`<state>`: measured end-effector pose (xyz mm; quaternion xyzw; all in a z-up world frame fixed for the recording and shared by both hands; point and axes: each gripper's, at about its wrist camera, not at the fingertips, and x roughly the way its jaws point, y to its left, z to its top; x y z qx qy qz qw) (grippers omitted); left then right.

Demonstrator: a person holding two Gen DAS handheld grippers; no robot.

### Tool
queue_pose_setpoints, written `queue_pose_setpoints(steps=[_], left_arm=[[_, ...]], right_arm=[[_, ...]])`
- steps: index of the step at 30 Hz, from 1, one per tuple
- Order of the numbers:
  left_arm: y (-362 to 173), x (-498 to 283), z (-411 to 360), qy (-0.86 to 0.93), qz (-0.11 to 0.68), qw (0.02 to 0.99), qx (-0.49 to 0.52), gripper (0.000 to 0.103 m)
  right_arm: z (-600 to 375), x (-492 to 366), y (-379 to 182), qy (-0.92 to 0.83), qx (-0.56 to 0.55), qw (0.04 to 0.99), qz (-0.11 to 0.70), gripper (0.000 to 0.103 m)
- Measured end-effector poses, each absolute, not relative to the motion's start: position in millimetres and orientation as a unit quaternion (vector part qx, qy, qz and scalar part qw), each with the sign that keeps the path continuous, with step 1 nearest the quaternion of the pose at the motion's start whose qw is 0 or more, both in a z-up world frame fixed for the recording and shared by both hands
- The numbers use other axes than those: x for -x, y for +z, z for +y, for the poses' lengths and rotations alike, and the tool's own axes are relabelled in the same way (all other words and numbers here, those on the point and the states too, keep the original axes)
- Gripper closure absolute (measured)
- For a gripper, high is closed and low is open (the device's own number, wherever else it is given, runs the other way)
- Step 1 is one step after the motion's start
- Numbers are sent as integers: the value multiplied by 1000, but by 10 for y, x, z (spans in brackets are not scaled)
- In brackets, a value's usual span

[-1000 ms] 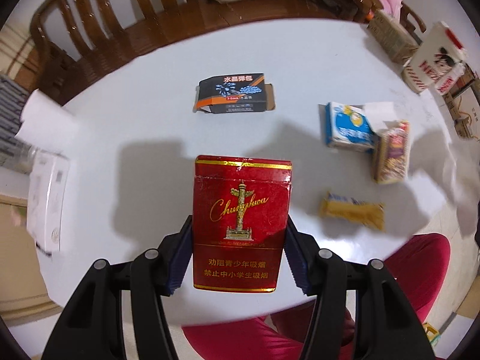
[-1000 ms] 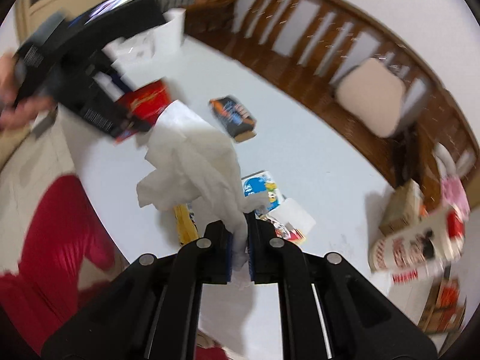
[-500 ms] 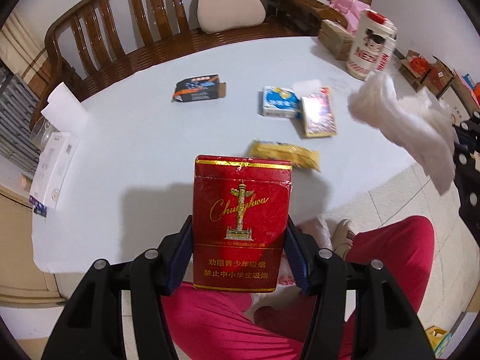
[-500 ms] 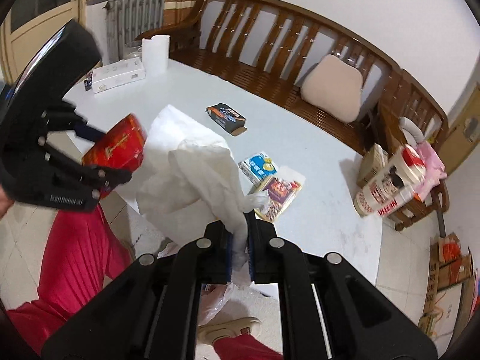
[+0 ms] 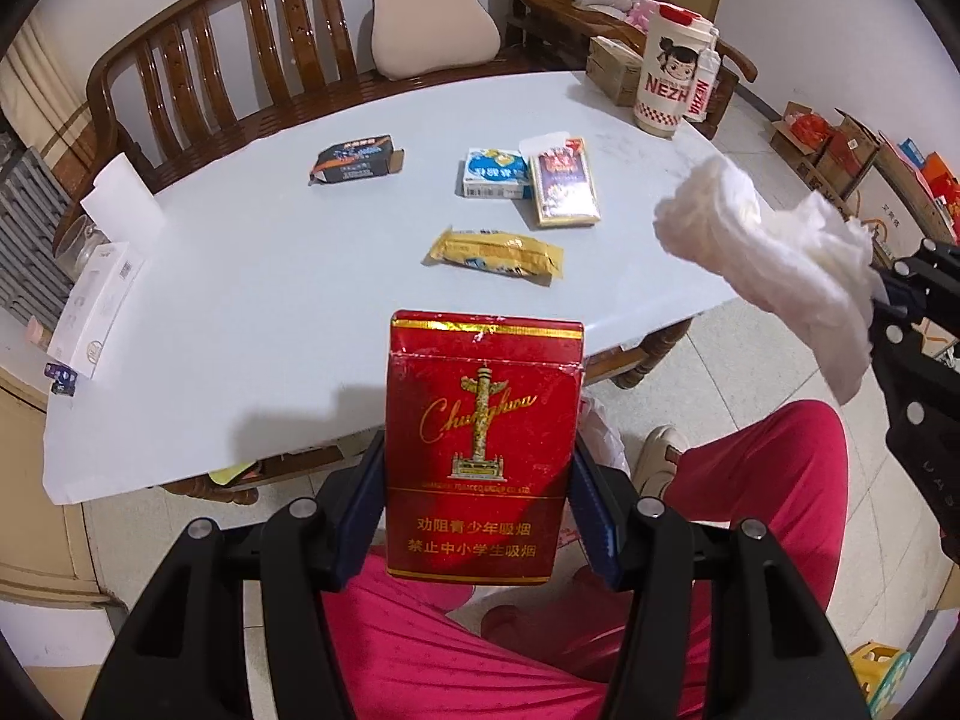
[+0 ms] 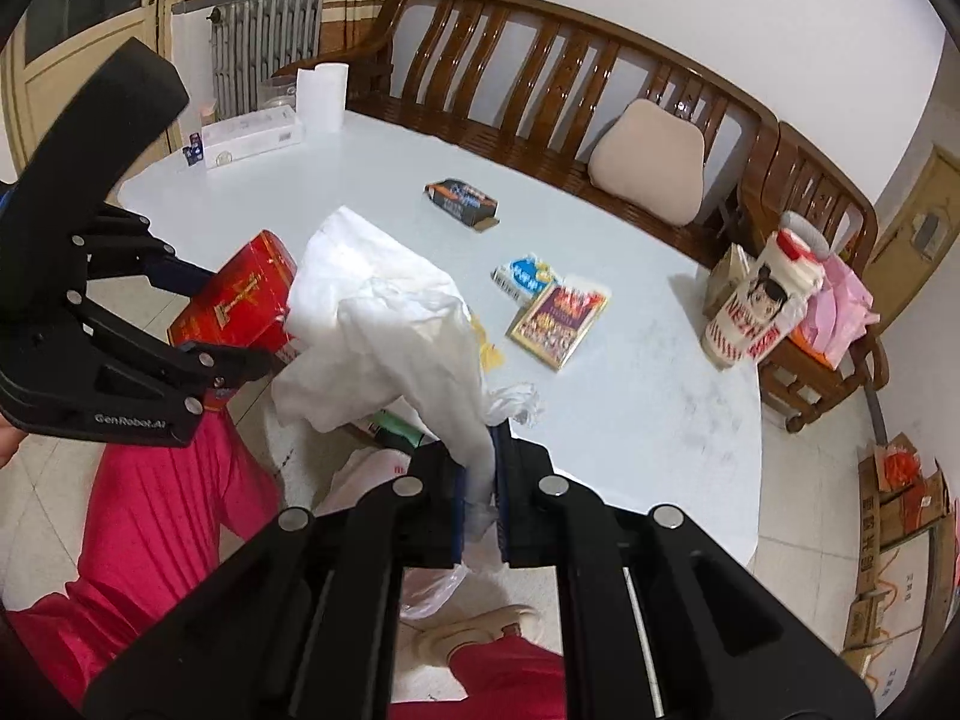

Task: Collect trash
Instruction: 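Carry the tissue and cigarette pack down toward the plastic bag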

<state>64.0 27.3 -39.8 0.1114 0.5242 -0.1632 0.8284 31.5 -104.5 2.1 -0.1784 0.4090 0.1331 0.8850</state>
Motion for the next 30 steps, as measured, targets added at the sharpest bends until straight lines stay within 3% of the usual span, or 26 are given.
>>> queue_pose_setpoints(steps=[17,30], left_arm=[[-1008,-408,90,-149,522,826,-151,48],[-1674,-501,-126,-173,575,788,-138,48]], right_arm=[[-1051,-80,-573,116,165,877,436,95],[-1148,-113,-1112,93,160,862,472,95]])
